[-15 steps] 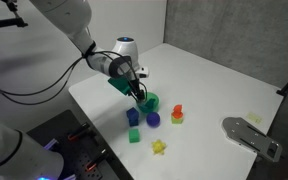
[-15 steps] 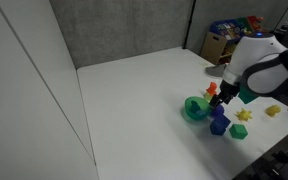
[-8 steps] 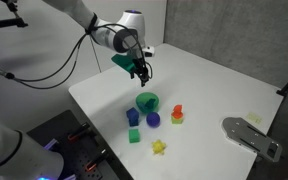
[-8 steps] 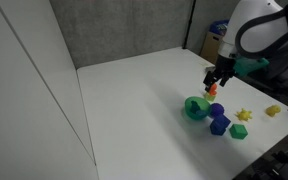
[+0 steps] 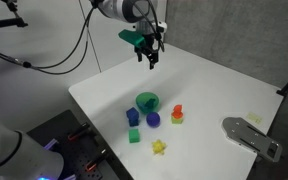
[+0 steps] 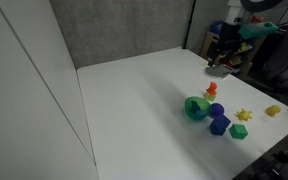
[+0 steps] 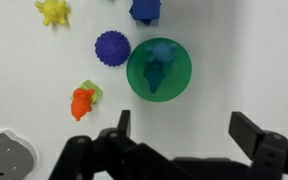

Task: Stack the purple cube on the dark blue cube

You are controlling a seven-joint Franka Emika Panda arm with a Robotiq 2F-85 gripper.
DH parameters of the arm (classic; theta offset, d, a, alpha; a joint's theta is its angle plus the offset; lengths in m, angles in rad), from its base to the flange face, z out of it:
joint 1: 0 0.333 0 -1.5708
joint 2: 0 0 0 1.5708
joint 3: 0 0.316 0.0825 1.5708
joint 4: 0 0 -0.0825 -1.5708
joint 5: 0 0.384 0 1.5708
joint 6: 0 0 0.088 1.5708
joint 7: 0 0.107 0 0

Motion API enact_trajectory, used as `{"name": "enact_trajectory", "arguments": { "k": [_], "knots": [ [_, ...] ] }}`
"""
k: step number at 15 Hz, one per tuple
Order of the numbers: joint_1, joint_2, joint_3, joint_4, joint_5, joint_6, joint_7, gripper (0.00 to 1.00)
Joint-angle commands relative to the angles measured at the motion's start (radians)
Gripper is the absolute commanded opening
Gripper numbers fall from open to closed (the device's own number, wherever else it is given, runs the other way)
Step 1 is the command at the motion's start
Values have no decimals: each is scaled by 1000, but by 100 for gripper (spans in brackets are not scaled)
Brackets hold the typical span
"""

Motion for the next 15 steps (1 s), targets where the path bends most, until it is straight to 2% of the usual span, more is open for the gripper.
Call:
{"name": "enact_trajectory", "arguments": {
  "k": [1, 15],
  "knots": [
    [-20, -76, 3, 26, 19, -103, -21, 100],
    [-55, -411, -18, -55, 10, -332, -96, 100]
  ]
}}
